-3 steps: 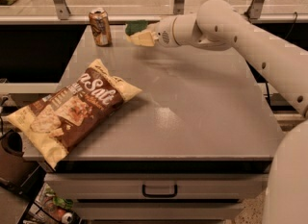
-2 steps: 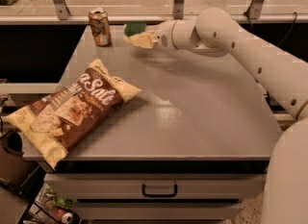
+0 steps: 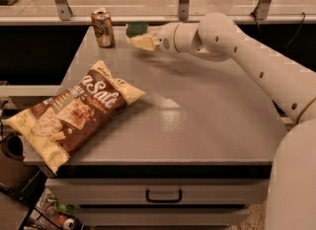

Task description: Move sponge near orange can

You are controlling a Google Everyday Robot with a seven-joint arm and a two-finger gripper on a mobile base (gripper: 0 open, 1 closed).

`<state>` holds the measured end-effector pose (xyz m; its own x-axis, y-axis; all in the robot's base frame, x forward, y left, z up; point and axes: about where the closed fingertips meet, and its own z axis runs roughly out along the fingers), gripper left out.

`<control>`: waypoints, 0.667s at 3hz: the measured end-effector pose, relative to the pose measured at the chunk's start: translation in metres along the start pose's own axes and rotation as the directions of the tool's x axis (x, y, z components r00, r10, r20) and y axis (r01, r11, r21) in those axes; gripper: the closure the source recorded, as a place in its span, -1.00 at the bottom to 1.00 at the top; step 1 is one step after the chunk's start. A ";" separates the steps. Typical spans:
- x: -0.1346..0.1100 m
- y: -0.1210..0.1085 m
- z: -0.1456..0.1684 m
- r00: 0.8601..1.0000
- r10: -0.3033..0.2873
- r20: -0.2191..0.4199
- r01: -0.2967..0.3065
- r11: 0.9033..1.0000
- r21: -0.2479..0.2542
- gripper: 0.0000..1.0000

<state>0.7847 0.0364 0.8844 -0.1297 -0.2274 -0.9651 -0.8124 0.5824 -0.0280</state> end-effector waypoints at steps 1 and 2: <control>0.000 0.002 0.002 1.000 0.000 0.000 0.000 1.000 -0.004 0.19; 0.000 0.004 0.005 1.000 0.000 0.000 0.000 1.000 -0.009 -0.28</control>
Offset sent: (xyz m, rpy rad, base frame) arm -0.0002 0.0027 -0.0008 0.0004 0.0010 0.0037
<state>0.7841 0.0424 0.8826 -0.1303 -0.2275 -0.9650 -0.8173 0.5756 -0.0254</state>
